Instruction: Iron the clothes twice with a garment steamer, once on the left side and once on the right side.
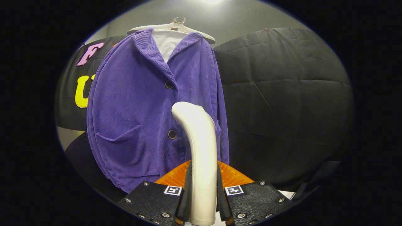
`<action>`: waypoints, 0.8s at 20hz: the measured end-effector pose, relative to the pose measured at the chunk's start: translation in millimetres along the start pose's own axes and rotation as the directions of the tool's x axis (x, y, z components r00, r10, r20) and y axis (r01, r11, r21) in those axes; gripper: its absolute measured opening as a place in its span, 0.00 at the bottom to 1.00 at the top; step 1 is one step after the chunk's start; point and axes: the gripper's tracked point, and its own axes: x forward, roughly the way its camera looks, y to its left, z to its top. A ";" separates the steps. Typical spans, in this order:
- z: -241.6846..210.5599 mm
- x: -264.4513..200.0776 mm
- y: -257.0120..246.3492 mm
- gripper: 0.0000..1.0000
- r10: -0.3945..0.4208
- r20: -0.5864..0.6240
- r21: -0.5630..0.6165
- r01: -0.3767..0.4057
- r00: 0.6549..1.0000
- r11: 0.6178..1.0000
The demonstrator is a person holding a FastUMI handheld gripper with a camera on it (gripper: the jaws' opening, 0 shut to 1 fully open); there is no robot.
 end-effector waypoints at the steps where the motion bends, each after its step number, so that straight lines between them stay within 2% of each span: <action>1: -7.2 0.1 -0.6 0.36 -0.002 -0.007 -0.003 0.002 1.000 1.000; 11: -69.8 -2.6 2.5 0.36 0.011 -0.106 -0.024 -0.014 0.994 1.000; 16: -116.7 -12.6 -2.6 0.36 0.018 -0.174 -0.033 -0.024 0.985 0.999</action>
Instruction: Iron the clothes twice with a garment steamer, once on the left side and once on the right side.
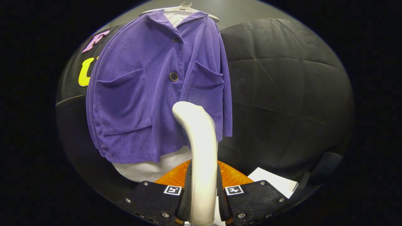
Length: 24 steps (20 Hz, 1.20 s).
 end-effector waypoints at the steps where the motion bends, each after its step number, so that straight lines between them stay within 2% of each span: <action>1: -4.4 1.9 -0.9 0.36 0.002 -0.015 0.002 -0.002 1.000 1.000; 5: -33.6 -12.6 -6.5 0.36 0.012 -0.055 0.013 -0.011 0.998 1.000; 9: -30.5 -47.6 -11.7 0.36 0.033 -0.032 0.004 -0.033 0.999 0.999; 17: 24.3 -167.2 -9.9 0.36 0.091 0.095 -0.023 -0.090 0.991 0.996; 24: 79.5 -274.3 7.3 0.36 0.102 0.217 -0.026 -0.099 0.971 0.995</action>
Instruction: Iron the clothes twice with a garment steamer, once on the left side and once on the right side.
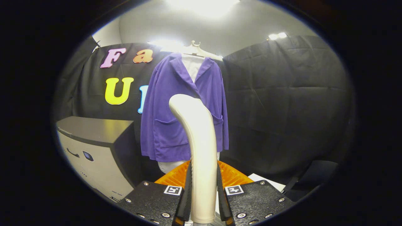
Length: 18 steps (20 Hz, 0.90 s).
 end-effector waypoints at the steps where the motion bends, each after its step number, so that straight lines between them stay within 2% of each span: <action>1: 7.5 -11.7 6.0 0.35 0.006 0.013 -0.001 -0.006 1.000 1.000; 8: 53.6 -104.7 49.2 0.35 0.083 0.116 -0.006 -0.083 0.990 0.997; 18: 50.5 -199.0 91.7 0.35 0.178 0.163 -0.033 -0.175 0.971 0.984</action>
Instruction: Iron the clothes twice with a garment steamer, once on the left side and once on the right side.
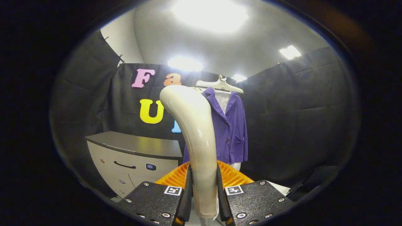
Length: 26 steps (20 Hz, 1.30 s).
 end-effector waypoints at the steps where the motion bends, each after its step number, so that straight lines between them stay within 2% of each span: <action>1: -0.3 -4.2 2.5 0.35 0.003 0.003 -0.001 -0.003 1.000 1.000; 11: -5.1 -38.1 15.9 0.35 0.026 0.019 0.018 -0.026 0.999 0.999; 26: -8.3 -41.3 25.7 0.35 0.058 0.026 0.042 -0.059 0.998 0.997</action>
